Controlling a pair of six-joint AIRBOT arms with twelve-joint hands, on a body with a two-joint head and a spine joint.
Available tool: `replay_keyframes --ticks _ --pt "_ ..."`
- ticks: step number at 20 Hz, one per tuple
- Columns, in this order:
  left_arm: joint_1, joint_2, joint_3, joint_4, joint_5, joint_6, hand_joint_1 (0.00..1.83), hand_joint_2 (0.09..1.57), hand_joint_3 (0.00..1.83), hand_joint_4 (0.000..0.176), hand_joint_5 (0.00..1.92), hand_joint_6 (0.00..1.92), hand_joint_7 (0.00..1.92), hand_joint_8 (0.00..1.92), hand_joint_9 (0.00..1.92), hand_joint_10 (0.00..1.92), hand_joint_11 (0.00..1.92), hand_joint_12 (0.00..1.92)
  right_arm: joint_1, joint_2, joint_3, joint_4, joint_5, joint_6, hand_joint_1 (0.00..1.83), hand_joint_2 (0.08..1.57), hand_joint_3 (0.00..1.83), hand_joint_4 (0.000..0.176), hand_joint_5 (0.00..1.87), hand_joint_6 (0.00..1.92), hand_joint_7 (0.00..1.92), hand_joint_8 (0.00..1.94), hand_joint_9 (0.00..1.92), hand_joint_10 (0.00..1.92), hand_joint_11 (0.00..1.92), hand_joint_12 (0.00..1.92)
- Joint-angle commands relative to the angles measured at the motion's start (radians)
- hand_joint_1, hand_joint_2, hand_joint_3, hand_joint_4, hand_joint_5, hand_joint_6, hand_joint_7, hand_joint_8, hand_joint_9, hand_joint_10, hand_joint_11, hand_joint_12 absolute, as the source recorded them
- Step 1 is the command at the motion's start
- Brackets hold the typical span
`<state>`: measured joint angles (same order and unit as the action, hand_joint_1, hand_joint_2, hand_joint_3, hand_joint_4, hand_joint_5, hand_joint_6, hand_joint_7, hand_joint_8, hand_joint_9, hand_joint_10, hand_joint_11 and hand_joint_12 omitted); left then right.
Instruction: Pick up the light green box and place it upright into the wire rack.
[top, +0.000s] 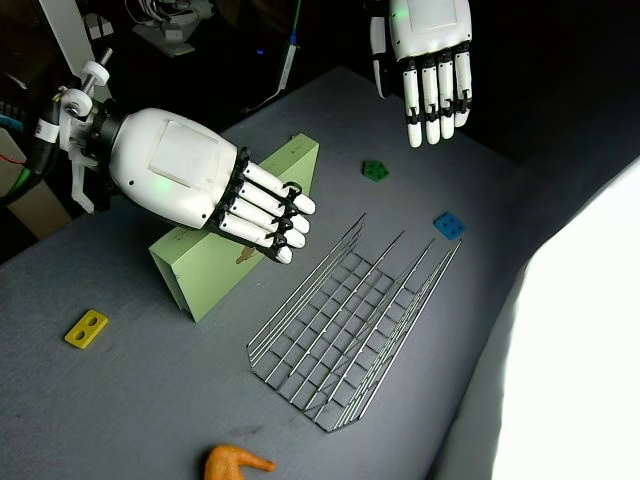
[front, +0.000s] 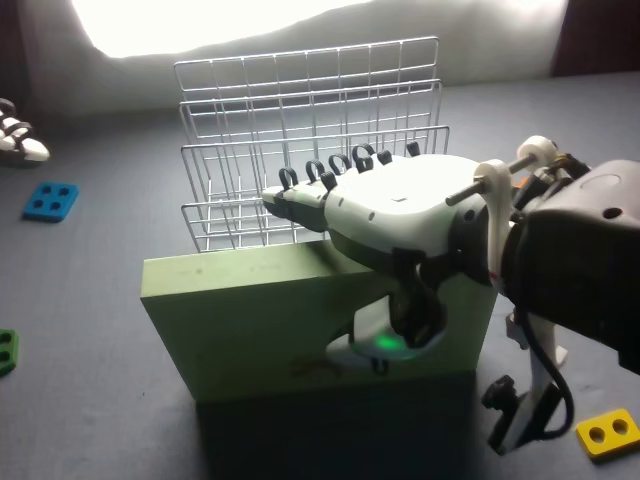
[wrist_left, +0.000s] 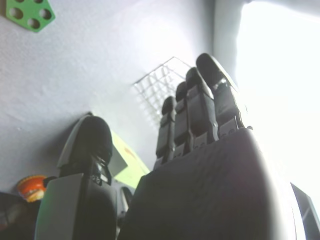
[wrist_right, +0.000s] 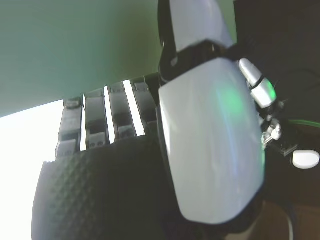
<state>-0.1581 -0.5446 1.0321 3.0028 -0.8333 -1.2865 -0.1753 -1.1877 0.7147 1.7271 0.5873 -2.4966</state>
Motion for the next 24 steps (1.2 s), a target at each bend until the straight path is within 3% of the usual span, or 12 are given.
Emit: replay_keyframes --ticks 1,5,9,12,24 --pt "-0.009 0.003 -0.006 0.009 0.084 0.005 0.51 1.34 0.0 0.0 0.13 0.01 0.17 0.0 0.22 0.0 0.0 0.78 0.005 0.002 0.0 -0.053 -0.003 0.001 1.0 0.99 0.0 0.014 0.05 0.0 0.1 0.0 0.14 0.01 0.0 0.56" --pt "-0.009 0.004 -0.01 0.009 0.084 0.005 0.46 1.36 0.0 0.0 0.11 0.0 0.15 0.0 0.23 0.01 0.0 0.84 0.004 -0.011 0.007 -0.054 -0.004 0.007 1.01 1.0 0.0 0.01 0.04 0.0 0.08 0.0 0.1 0.0 0.0 0.39" --pt "-0.002 0.005 -0.01 0.009 0.084 0.005 0.51 1.34 0.0 0.0 0.15 0.01 0.17 0.0 0.24 0.01 0.0 0.89 0.014 -0.014 0.013 -0.051 0.02 0.051 1.01 0.98 0.0 0.011 0.05 0.0 0.09 0.0 0.13 0.01 0.0 0.53" --pt "-0.001 0.005 -0.016 0.009 0.085 0.002 0.36 1.37 0.01 0.0 0.15 0.01 0.19 0.0 0.24 0.0 0.0 0.9 0.007 -0.016 0.012 -0.043 0.025 0.053 0.98 0.98 0.0 0.01 0.07 0.01 0.1 0.0 0.13 0.0 0.0 0.61" --pt "0.07 0.007 -0.026 0.003 0.082 -0.05 0.41 1.36 0.0 0.0 0.18 0.01 0.2 0.01 0.23 0.0 0.0 0.91 -0.007 -0.019 0.014 -0.043 0.058 0.074 1.03 1.0 0.0 0.0 0.15 0.02 0.18 0.02 0.19 0.01 0.0 0.65"
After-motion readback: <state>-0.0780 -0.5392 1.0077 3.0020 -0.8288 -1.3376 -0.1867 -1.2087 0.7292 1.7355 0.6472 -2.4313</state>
